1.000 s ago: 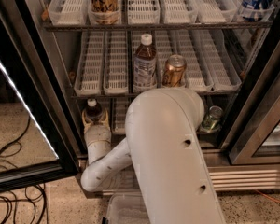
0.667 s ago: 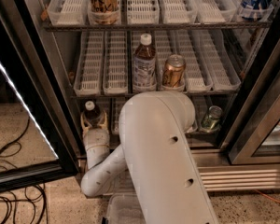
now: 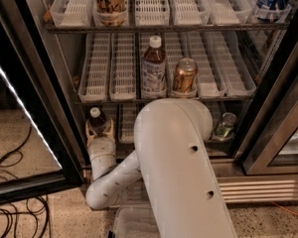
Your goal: Pick blue plastic bottle from bottom shelf of fridge
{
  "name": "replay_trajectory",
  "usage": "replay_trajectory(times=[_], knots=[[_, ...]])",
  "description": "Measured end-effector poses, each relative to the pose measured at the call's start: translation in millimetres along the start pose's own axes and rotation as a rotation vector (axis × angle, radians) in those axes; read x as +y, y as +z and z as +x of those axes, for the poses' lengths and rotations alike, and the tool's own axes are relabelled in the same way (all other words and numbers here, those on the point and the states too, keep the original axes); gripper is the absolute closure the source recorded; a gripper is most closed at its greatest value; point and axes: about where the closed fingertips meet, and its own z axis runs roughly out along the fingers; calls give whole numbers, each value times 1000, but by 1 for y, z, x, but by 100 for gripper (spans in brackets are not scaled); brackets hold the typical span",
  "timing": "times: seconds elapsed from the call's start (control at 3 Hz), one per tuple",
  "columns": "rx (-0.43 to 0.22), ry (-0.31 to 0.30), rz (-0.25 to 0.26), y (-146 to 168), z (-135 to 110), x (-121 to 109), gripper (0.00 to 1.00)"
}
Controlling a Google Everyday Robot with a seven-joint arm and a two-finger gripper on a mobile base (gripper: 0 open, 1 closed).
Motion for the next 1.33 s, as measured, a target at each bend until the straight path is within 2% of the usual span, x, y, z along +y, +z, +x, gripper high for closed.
replay_trajectory(times=[0.33, 1.33], knots=[[-35, -16, -39, -5, -14, 15, 100], [-42, -6, -53, -4, -21, 19, 100]])
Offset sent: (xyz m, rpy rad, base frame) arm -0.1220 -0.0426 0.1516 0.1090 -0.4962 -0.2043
